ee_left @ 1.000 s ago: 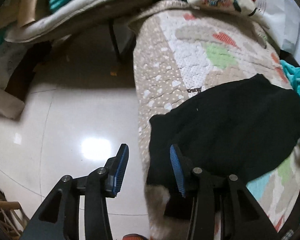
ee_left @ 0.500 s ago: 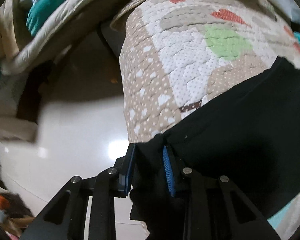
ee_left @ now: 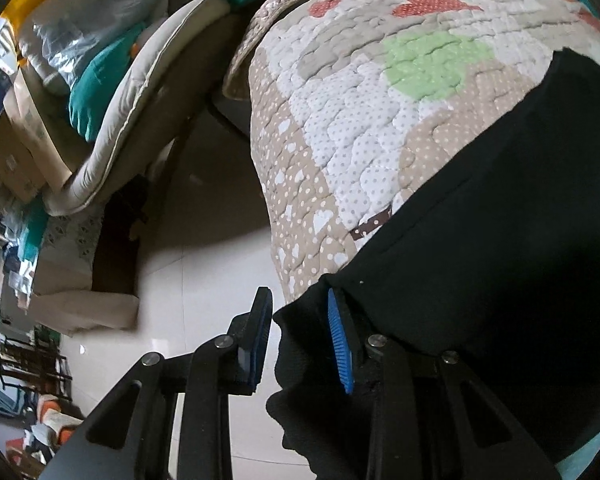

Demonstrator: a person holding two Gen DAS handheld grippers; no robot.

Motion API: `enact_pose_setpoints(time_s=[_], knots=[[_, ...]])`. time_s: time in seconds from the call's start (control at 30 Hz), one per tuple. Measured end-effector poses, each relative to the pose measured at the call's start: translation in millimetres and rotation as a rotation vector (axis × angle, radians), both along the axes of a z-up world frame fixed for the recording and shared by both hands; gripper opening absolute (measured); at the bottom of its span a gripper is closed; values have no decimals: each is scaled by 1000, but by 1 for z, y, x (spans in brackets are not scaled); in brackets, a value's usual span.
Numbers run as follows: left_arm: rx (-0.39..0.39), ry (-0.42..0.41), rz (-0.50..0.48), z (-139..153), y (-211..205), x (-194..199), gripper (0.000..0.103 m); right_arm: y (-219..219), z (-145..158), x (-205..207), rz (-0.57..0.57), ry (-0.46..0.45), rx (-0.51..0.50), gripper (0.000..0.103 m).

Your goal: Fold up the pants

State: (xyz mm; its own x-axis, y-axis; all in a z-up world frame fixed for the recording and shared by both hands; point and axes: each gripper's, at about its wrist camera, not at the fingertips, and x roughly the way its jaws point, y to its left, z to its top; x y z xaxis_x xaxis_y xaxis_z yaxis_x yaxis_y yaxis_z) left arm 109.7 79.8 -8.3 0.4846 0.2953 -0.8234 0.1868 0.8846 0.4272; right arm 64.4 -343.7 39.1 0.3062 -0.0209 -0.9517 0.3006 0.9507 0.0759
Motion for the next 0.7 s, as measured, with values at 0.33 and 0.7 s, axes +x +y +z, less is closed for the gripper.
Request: enact_pose_setpoints(time_s=[0.33, 0.7], knots=[[-27, -13, 67, 4, 26, 11, 73, 1, 1, -7, -80, 60, -315, 17], [-533, 94, 203, 3, 102, 14, 79, 33, 81, -27, -49, -284, -233, 32]])
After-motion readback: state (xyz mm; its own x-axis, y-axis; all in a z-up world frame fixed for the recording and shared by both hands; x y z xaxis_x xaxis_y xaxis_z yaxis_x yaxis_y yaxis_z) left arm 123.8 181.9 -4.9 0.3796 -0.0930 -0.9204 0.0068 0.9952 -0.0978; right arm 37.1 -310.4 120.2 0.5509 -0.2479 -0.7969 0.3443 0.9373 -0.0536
